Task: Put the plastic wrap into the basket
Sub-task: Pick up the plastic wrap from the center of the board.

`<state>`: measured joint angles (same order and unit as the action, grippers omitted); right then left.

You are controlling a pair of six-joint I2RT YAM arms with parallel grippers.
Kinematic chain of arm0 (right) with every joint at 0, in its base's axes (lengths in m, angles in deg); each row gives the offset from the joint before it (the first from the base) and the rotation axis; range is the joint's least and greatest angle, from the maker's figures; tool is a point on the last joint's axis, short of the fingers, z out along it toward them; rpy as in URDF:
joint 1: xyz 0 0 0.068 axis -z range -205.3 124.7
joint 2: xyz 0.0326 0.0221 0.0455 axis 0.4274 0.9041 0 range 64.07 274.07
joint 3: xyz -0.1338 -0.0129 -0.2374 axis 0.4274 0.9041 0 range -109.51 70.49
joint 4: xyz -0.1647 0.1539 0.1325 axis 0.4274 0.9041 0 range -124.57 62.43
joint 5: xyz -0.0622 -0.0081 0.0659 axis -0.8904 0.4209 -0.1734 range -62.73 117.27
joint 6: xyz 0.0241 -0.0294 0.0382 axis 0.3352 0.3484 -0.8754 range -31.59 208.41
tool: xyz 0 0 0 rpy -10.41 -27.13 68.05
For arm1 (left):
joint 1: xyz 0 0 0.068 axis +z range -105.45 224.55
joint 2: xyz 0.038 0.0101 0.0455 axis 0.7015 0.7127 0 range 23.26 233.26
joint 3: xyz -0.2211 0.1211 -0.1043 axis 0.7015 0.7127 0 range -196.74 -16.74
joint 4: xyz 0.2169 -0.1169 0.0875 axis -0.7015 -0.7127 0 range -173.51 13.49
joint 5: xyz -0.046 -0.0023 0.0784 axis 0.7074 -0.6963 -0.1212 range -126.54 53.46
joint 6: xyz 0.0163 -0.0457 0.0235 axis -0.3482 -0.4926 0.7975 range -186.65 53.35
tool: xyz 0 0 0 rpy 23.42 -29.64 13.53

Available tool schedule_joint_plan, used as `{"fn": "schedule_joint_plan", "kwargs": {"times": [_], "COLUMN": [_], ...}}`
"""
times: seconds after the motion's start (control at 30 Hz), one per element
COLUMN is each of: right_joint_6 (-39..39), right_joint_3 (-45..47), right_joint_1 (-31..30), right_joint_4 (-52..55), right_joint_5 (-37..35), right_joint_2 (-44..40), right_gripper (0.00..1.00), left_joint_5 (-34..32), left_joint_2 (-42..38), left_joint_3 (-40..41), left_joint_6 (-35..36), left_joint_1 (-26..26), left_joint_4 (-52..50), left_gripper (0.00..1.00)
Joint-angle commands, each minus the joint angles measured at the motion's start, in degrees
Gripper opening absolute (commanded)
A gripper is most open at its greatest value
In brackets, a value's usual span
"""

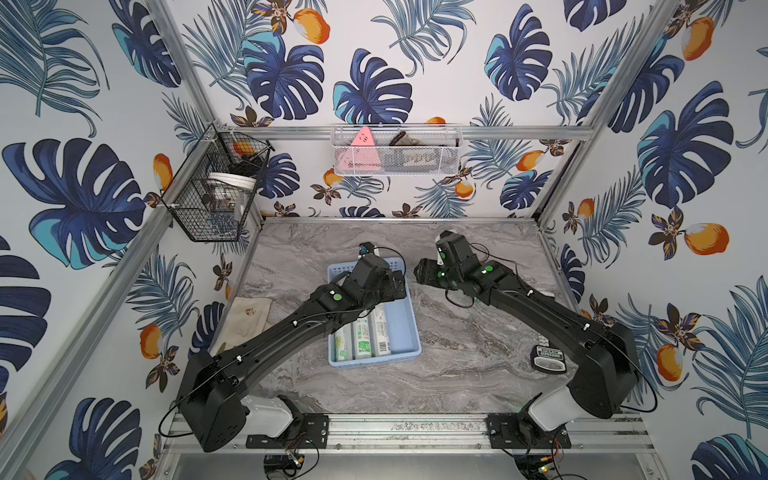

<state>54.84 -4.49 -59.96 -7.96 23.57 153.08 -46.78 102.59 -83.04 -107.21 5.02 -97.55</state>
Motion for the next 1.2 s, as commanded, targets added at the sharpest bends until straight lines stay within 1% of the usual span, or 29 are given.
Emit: {"fn": "schedule_joint_plan", "kwargs": {"times": [0.0,0.13,0.17,0.2,0.43,0.57,0.67,0.87,1.0,1.17], "right_joint_6": [1.77,2.95,3.37,3.89,7.29,9.40,10.78,12.58,14.39,17.47], "right_joint_3": [-0.07,-0.53,-0.60,-0.73,-2.06,-4.40,-6.95,-10.17,-13.01,-20.38], "right_joint_1": [2.84,6.39,6.44,8.69,15.66,21.20,23.70,25.86,26.26,26.42], "right_joint_4": [3.26,5.47,5.84,6.37,9.87,11.32,12.80,14.14,15.31,18.07], "right_joint_5": [1.54,2.66,2.73,2.35,1.03,3.37,5.09,6.53,4.02,4.18], "right_joint_2": [0.17,1.28,1.49,1.81,4.83,8.89,12.55,17.92,21.31,27.14], "right_gripper": [0.71,0.71,0.71,0.71,0.71,0.72,0.72,0.73,0.75,0.77], "left_joint_5": [2.60,4.34,4.79,5.46,7.03,7.68,8.22,8.52,9.05,7.65], "left_joint_2": [3.02,8.43,10.11,11.74,21.66,25.45,27.47,28.67,29.90,30.56], "left_joint_3": [-3.09,-8.44,-9.88,-11.40,-20.66,-23.92,-26.44,-26.73,-27.45,-28.22], "left_joint_6": [2.48,4.24,4.62,4.87,5.86,5.58,5.41,4.78,4.60,4.67], "left_joint_1": [-1.53,-4.05,-4.73,-5.17,-8.05,-8.76,-9.22,-9.87,-9.98,-10.01], "left_joint_4": [1.20,0.26,0.21,-0.14,-3.75,-3.88,-4.77,-3.77,-4.02,-4.33], "left_gripper": [0.99,0.99,0.99,0.99,0.99,0.99,0.99,0.99,0.99,0.99]}}
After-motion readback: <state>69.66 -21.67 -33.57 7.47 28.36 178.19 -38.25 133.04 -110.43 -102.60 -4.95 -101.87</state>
